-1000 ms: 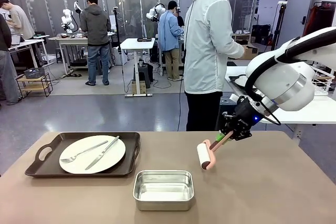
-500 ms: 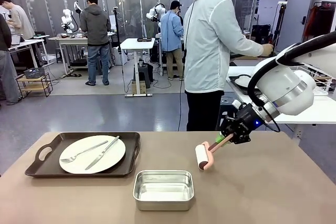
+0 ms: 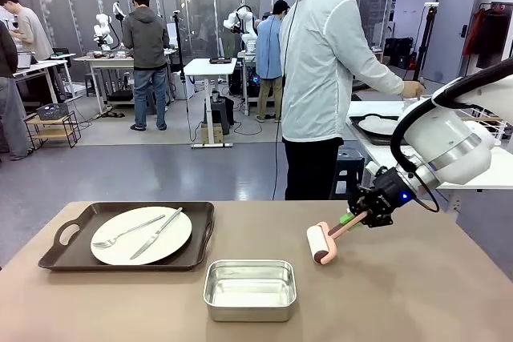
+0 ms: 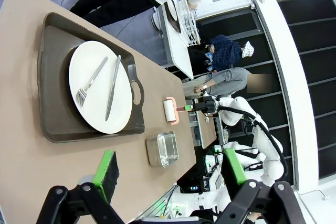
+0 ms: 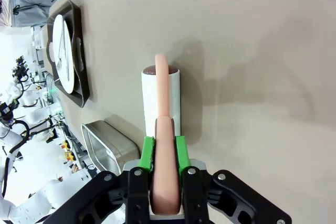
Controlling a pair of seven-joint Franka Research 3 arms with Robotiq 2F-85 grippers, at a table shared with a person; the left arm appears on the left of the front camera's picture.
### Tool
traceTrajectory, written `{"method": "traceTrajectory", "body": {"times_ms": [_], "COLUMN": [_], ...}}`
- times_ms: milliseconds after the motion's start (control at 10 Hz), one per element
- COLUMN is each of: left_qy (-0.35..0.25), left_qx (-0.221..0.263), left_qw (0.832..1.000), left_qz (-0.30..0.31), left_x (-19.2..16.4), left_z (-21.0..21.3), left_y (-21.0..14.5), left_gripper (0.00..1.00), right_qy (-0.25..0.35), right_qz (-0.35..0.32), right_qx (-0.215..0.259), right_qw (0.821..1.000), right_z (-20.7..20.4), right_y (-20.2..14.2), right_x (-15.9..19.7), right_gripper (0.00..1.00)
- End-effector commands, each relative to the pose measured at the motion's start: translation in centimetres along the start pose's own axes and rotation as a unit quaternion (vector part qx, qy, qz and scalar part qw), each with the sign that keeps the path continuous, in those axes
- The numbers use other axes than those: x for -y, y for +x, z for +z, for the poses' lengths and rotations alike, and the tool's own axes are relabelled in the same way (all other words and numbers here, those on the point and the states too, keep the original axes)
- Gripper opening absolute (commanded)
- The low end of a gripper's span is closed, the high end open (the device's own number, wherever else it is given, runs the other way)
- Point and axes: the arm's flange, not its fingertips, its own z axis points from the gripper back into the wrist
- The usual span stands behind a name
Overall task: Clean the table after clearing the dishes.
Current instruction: When the left (or right) Handle tray is removed, use the left hand (or right hand) to clean the left (or right) side of the table with the Lint Roller.
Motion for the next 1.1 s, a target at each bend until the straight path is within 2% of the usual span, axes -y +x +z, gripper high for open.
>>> {"method": "traceTrajectory", "body": {"times_ms": [0,200,500,700,800,1000], "left_qy": [-0.006,-0.006,-0.006,-0.006,-0.006,-0.006], "left_qx": [0.003,0.003,0.003,0.003,0.003,0.003], "left_qw": [1.000,1.000,1.000,1.000,1.000,1.000], "left_qz": [-0.002,-0.002,-0.002,-0.002,-0.002,-0.002], "left_x": [0.2,0.2,0.2,0.2,0.2,0.2], "left_z": [0.3,0.3,0.3,0.3,0.3,0.3], "left_y": [0.0,0.0,0.0,0.0,0.0,0.0], "left_gripper": [1.00,1.00,1.00,1.00,1.00,1.00], "right_qy": [-0.012,-0.063,-0.123,-0.165,-0.200,-0.230], "right_qz": [-0.008,-0.014,-0.064,-0.093,-0.091,-0.089], "right_qx": [0.012,0.020,0.035,0.047,0.031,0.032], "right_qw": [1.000,0.998,0.990,0.981,0.975,0.968], "right_z": [0.1,2.2,5.8,8.6,9.5,10.9], "right_y": [0.0,0.1,0.1,0.0,0.0,0.2], "right_x": [4.3,7.0,10.6,11.8,11.8,11.8], "right_gripper": [0.21,0.21,0.21,0.21,0.21,0.21]}}
